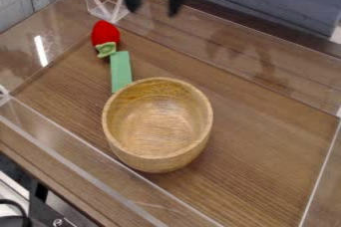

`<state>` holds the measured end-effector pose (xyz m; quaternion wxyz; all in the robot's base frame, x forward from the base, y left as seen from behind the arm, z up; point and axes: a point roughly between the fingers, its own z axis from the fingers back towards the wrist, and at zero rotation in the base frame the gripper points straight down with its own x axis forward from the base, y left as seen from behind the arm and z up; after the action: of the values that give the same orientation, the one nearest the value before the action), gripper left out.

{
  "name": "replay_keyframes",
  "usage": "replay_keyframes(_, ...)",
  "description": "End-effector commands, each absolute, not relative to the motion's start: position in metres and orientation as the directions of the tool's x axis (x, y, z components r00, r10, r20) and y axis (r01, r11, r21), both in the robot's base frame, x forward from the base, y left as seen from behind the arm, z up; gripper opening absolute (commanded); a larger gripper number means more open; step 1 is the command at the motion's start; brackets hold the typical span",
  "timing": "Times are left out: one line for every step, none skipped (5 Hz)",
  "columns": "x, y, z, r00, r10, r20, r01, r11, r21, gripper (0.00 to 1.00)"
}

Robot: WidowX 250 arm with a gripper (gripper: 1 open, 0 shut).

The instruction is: Move the red object to the right side of the table

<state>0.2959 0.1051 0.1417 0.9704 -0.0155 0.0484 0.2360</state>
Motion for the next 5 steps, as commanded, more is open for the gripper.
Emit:
replay_keyframes(0.317,0.135,0.158,0.791,0.61,-0.042,-0.611,0.792,-0.009,1.0)
replay_keyframes(0.332,0.147,0.154,0.69,0.722,-0.043,-0.723,0.691,-0.01,1.0)
replay_keyframes(0.336,0.158,0.142,0.628,0.776,-0.049,-0.777,0.629,-0.009,1.0)
replay_keyframes(0.341,0.168,0.132,0.559,0.827,-0.055,-0.829,0.559,-0.011,1.0)
replay_keyframes(0.343,0.187,0.127,0.411,0.91,-0.06,-0.912,0.411,-0.016,1.0)
